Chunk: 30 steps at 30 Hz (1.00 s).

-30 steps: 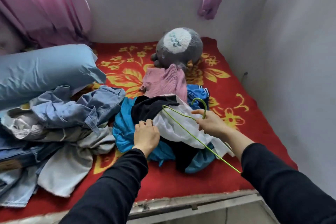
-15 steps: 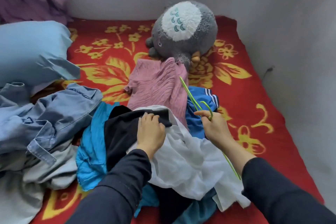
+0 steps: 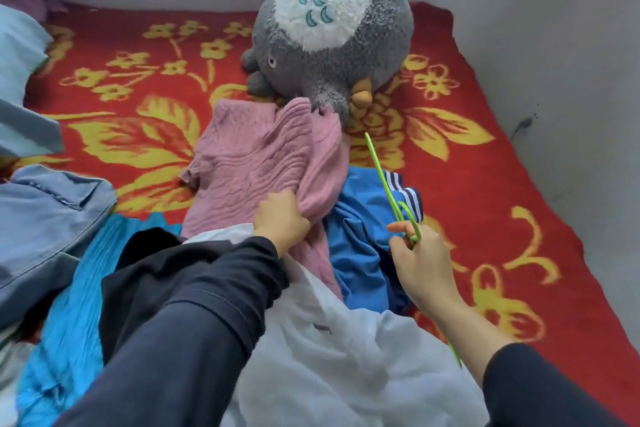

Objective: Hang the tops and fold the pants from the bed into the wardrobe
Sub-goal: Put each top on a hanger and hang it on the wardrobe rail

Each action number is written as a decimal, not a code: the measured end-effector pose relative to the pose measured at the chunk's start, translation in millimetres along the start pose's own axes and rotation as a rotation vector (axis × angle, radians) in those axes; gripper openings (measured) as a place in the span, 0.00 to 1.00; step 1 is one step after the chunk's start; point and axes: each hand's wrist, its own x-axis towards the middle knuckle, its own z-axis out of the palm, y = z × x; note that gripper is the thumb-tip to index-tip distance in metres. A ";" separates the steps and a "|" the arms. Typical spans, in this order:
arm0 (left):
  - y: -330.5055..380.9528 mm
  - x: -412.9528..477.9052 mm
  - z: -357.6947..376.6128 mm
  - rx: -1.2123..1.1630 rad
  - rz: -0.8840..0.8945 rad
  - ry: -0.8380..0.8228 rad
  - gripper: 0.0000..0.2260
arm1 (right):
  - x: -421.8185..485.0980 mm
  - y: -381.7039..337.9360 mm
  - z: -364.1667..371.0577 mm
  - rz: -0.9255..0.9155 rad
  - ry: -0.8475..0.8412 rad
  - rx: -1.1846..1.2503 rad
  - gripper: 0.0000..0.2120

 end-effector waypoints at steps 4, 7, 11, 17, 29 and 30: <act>-11.8 -0.6 -62.6 -0.505 -0.116 -0.035 0.04 | -3.3 -21.3 -18.4 0.039 -0.022 0.032 0.10; -9.7 -17.8 -116.0 -0.806 -0.145 -0.035 0.09 | -0.3 -59.9 -41.6 0.050 -0.034 0.079 0.07; 11.2 -43.6 -201.0 -1.262 -0.038 -0.063 0.19 | -1.9 -122.0 -71.0 0.018 -0.027 0.182 0.04; 48.2 -109.2 -347.3 -1.608 0.054 -0.034 0.11 | -31.7 -212.6 -141.5 -0.088 -0.202 0.554 0.06; 79.4 -226.6 -461.9 -1.820 0.118 0.085 0.20 | -123.3 -307.9 -215.4 -0.216 -0.321 0.530 0.11; 73.5 -232.3 -461.9 -1.876 0.113 0.026 0.24 | -126.1 -315.2 -227.6 -0.198 -0.291 0.555 0.11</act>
